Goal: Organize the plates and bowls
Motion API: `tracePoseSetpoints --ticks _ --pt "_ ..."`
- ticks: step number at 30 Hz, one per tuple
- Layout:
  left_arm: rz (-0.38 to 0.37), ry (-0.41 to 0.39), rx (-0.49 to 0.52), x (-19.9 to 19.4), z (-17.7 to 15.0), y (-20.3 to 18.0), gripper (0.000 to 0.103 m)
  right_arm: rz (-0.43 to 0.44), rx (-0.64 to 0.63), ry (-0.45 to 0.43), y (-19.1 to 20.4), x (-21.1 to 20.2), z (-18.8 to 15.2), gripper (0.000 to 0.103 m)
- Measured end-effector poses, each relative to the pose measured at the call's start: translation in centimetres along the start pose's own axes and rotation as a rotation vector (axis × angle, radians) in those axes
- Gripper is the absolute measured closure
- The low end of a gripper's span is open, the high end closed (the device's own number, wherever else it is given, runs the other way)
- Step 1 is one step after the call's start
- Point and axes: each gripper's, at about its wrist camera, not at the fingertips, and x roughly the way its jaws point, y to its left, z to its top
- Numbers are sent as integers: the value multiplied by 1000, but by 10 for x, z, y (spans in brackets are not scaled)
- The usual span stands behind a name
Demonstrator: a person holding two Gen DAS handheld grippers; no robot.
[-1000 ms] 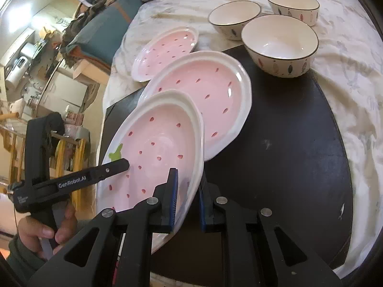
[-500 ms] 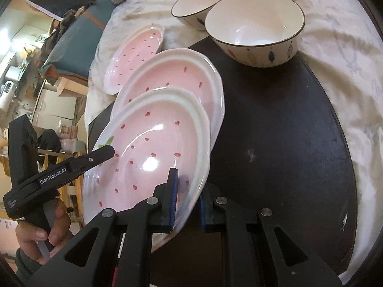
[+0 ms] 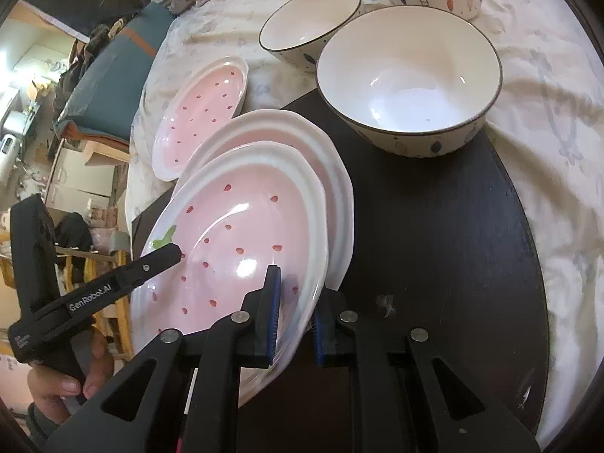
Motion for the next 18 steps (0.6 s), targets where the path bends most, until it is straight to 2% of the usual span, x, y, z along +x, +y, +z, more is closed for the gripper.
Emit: tracePoseSetpoints --ticks 2,5,9,13,18 --pt "-14 8 -24 4 -2 6 64 -8 -21 -5 4 0 2 87" --pt "24 -10 16 3 -2 2 64 -19 -58 -17 13 -3 6 87" --pt "-18 10 -9 6 0 4 64 1 -43 -27 13 -1 20 87" --pt "-24 22 22 11 -1 -1 64 -57 -62 -28 8 10 29 87" --pt "-30 20 20 9 -1 0 63 -30 33 -16 -7 17 34 83"
